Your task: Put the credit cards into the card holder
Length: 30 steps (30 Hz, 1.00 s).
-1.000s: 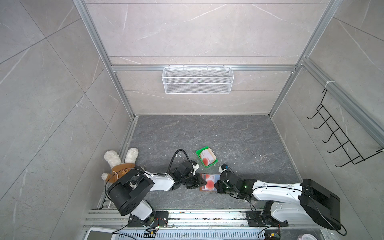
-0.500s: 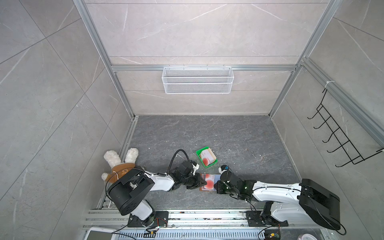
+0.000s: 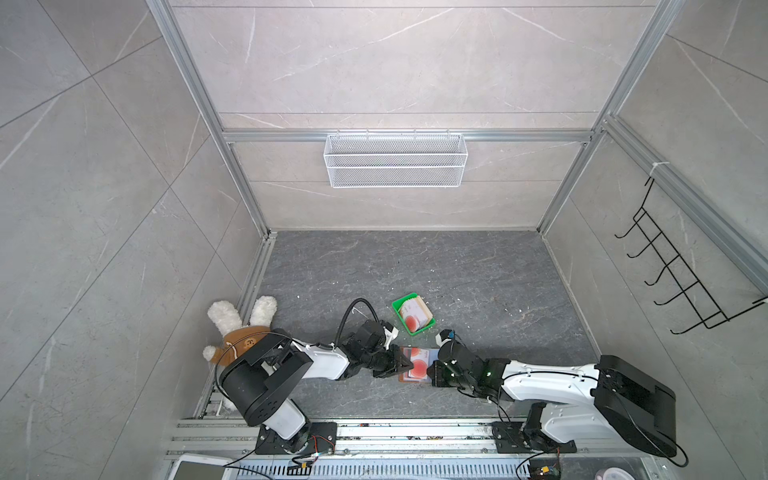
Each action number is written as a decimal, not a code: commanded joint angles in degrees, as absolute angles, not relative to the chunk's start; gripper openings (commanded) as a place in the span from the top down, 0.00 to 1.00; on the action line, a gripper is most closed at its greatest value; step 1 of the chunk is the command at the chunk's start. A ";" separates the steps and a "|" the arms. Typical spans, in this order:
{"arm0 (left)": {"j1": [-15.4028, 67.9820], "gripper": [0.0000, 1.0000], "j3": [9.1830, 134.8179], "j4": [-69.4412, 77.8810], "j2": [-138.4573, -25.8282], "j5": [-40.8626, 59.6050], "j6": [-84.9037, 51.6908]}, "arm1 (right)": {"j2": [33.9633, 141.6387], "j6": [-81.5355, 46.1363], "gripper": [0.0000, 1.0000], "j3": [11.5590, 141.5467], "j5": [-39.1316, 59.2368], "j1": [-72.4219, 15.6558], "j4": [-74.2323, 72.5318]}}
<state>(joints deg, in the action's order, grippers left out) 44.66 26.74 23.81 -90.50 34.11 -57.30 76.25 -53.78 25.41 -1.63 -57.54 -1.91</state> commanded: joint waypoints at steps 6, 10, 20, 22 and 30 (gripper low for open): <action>42.69 0.78 29.89 19.27 -89.79 36.56 -55.51 | 74.42 -54.10 0.86 26.80 -6.36 -57.71 8.30; 42.35 0.78 30.18 15.60 -86.64 35.90 -53.65 | 70.54 -54.06 0.86 27.63 -7.47 -57.74 10.82; 42.41 0.77 31.19 16.35 -86.33 36.67 -53.67 | 72.12 -53.20 0.85 30.91 -6.81 -57.73 9.09; 42.51 0.77 31.69 16.44 -86.91 36.74 -53.71 | 73.37 -53.10 0.85 31.26 -6.76 -57.72 8.62; 42.97 0.76 33.18 15.91 -90.19 35.99 -54.56 | 76.22 -53.37 0.85 31.80 -8.15 -57.73 9.59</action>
